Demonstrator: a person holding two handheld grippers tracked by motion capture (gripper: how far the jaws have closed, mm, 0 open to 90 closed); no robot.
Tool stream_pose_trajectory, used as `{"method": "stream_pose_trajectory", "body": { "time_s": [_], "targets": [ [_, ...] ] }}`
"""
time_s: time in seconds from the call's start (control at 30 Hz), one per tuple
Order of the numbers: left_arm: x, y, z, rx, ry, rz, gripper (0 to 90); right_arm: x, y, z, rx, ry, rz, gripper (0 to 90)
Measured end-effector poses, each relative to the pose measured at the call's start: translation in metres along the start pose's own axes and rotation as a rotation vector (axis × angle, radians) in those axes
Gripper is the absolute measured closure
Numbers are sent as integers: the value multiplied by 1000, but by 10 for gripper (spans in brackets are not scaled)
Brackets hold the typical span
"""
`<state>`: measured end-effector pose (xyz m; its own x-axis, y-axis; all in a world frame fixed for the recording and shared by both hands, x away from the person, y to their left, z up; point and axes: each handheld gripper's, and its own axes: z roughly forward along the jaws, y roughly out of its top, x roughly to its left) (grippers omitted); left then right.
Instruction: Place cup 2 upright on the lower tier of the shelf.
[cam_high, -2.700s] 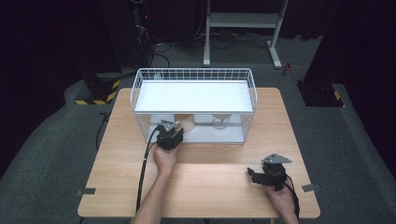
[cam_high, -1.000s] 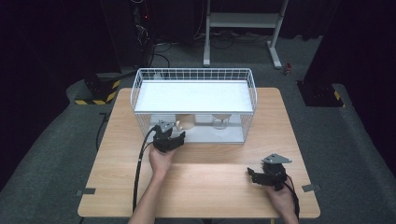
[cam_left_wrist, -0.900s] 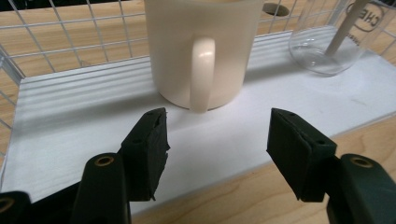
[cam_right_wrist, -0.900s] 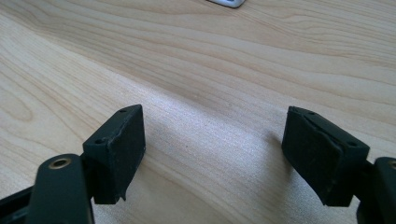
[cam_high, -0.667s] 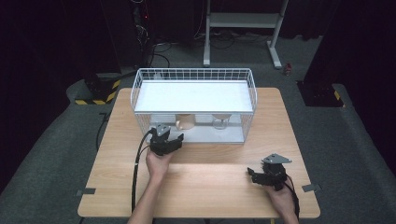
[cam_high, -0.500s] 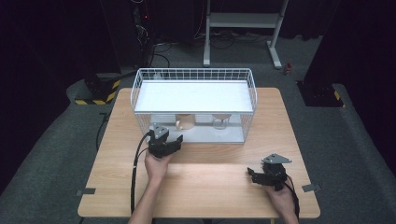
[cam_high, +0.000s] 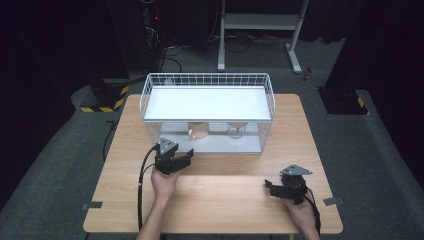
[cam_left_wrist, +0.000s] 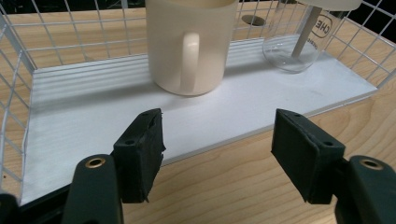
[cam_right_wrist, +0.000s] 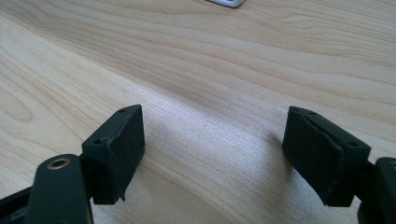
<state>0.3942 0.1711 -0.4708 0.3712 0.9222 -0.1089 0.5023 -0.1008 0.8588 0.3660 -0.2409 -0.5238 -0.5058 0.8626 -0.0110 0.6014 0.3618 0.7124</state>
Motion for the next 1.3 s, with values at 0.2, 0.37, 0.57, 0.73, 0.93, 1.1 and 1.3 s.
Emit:
{"method": "stream_pose_trajectory", "body": {
  "time_s": [0.2,0.37,0.57,0.73,0.93,1.1,1.3],
  "targets": [
    [0,-2,-9,-18,-9,-10,339,0,0,0,-2,-1,-4,211],
    [0,-7,-10,-17,-25,-31,331,0,0,0,-2,0,-3,210],
    [-1,-13,-16,-22,-33,-33,326,0,0,0,-1,0,0,210],
    [1,-16,-21,-26,-27,-46,326,0,0,0,-1,0,0,211],
    [1,-19,-29,-25,-21,-39,323,0,0,0,-2,0,1,211],
    [2,-24,-36,-36,-22,-43,322,0,0,0,-1,0,2,211],
    [4,-32,-38,-28,-18,-47,319,0,0,0,-1,0,2,211]
  ]
}}
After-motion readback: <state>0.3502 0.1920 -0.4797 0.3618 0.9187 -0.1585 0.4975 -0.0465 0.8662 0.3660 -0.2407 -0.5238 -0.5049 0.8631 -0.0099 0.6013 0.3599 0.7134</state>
